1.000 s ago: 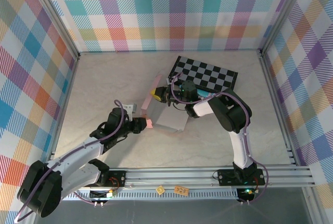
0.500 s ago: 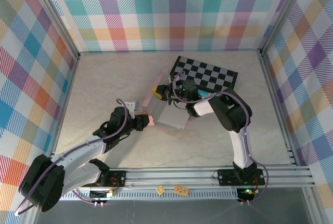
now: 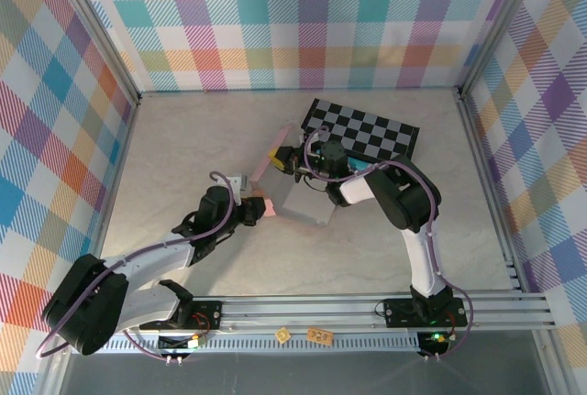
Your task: Fold the paper box
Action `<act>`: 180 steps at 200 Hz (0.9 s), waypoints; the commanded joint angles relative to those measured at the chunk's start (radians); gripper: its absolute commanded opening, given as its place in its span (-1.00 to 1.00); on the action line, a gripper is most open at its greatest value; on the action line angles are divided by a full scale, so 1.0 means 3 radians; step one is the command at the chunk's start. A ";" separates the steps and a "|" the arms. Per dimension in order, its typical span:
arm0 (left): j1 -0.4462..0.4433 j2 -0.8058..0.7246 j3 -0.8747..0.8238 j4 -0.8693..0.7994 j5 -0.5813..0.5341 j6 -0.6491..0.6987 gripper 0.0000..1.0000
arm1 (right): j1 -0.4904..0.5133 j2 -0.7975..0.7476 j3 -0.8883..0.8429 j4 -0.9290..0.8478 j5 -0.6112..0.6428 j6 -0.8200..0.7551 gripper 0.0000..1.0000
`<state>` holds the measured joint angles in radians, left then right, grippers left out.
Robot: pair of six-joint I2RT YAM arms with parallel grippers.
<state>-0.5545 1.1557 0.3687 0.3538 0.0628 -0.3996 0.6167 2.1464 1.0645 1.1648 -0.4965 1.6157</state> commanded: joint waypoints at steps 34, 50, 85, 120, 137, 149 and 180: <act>-0.0054 -0.0065 0.0154 -0.0045 -0.0521 0.0183 -0.41 | 0.0089 -0.0022 0.0138 0.0004 0.0249 0.0175 -1.00; -0.0049 -0.0079 0.0205 -0.0120 -0.0567 0.0257 -0.41 | 0.0112 -0.0039 0.0159 -0.0021 0.0333 0.0222 -1.00; -0.0020 -0.0084 0.0213 -0.0117 -0.0686 0.0290 -0.45 | 0.0156 -0.0084 0.0225 -0.0141 0.0425 0.0249 -1.00; 0.0030 -0.0057 0.0213 -0.0095 -0.0707 0.0355 -0.56 | 0.0190 -0.0103 0.0200 -0.0151 0.0453 0.0267 -1.00; 0.0067 -0.0062 0.0189 -0.0086 -0.0741 0.0383 -0.58 | 0.0193 -0.0129 0.0171 -0.0168 0.0456 0.0264 -1.00; 0.0097 -0.0074 0.0187 -0.0104 -0.0751 0.0395 -0.61 | 0.0194 -0.0141 0.0144 -0.0168 0.0458 0.0258 -1.00; 0.0163 -0.0085 0.0168 -0.0078 -0.0660 0.0408 -0.63 | 0.0194 -0.0166 0.0118 -0.0184 0.0456 0.0248 -1.00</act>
<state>-0.5285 1.1477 0.4042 0.3058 -0.1406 -0.2985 0.6632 2.1448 1.1061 1.1126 -0.3481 1.6722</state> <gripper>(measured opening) 0.189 0.055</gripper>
